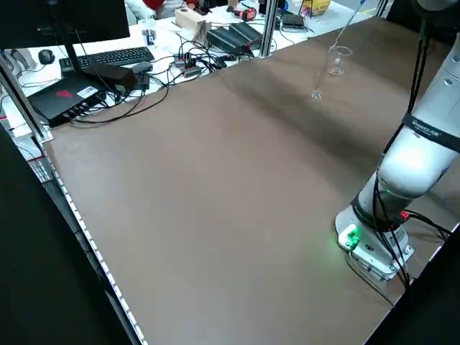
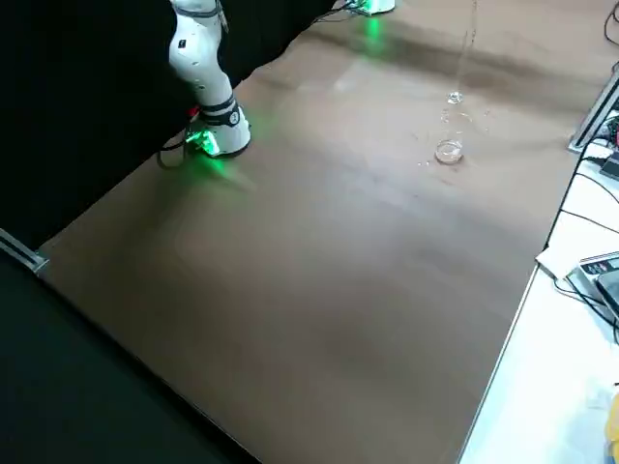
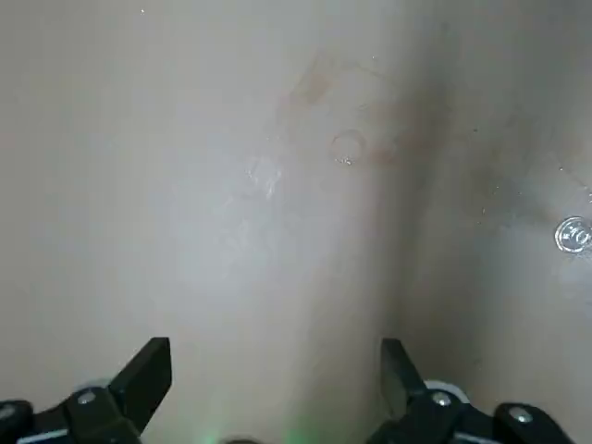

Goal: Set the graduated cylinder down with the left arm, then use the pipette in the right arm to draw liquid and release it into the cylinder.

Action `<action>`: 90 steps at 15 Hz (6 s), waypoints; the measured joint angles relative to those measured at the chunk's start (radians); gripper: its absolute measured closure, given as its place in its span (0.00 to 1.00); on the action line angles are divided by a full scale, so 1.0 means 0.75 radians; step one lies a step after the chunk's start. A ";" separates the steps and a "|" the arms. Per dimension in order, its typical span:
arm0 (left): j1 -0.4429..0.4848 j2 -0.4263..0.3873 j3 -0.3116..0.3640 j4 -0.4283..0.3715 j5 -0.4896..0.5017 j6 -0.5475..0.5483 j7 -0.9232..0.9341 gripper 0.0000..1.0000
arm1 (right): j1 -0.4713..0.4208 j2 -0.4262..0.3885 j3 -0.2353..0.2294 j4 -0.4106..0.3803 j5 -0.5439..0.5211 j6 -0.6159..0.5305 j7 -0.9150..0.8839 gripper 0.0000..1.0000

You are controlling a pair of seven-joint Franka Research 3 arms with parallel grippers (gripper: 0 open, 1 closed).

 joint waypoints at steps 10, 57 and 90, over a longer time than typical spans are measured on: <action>0.000 0.000 -0.001 0.000 0.000 0.000 0.000 0.00 | -0.009 -0.023 -0.003 0.007 0.000 -0.030 0.030 0.93; 0.004 0.000 0.002 0.002 0.000 0.000 0.000 0.00 | -0.429 0.244 0.004 -0.119 0.003 -0.076 -0.551 0.93; 0.006 0.000 0.002 0.002 0.000 0.000 0.000 0.00 | -0.456 0.291 -0.005 -0.023 -0.106 -0.042 -0.577 0.01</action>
